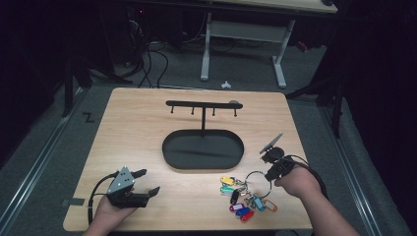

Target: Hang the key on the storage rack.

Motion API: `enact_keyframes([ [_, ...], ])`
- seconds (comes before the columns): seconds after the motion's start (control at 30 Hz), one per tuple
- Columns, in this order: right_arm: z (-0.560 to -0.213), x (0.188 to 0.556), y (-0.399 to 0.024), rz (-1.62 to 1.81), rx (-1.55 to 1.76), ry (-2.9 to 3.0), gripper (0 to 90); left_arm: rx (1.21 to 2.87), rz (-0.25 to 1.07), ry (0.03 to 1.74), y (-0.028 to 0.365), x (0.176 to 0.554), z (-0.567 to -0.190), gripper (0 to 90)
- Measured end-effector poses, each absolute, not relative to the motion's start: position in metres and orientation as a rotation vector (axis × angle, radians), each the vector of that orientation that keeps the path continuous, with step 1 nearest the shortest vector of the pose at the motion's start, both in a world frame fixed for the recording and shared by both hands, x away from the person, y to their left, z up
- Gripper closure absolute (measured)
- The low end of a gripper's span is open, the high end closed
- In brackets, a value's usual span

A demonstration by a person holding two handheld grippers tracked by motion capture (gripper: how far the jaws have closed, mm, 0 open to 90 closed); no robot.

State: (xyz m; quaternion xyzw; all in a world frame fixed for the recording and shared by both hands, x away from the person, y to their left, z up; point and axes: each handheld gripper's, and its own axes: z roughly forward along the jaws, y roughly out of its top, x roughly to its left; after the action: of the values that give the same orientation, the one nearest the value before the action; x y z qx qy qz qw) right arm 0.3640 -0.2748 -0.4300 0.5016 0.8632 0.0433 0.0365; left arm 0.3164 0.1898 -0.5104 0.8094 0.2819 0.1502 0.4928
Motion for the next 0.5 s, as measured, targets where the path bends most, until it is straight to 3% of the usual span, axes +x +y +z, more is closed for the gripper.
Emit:
enact_keyframes([
  [0.5,-0.39,0.361,-0.269,0.153,1.491,2.654,87.5,1.965,0.364,0.68,0.189,0.316,-0.51,21.1],
])
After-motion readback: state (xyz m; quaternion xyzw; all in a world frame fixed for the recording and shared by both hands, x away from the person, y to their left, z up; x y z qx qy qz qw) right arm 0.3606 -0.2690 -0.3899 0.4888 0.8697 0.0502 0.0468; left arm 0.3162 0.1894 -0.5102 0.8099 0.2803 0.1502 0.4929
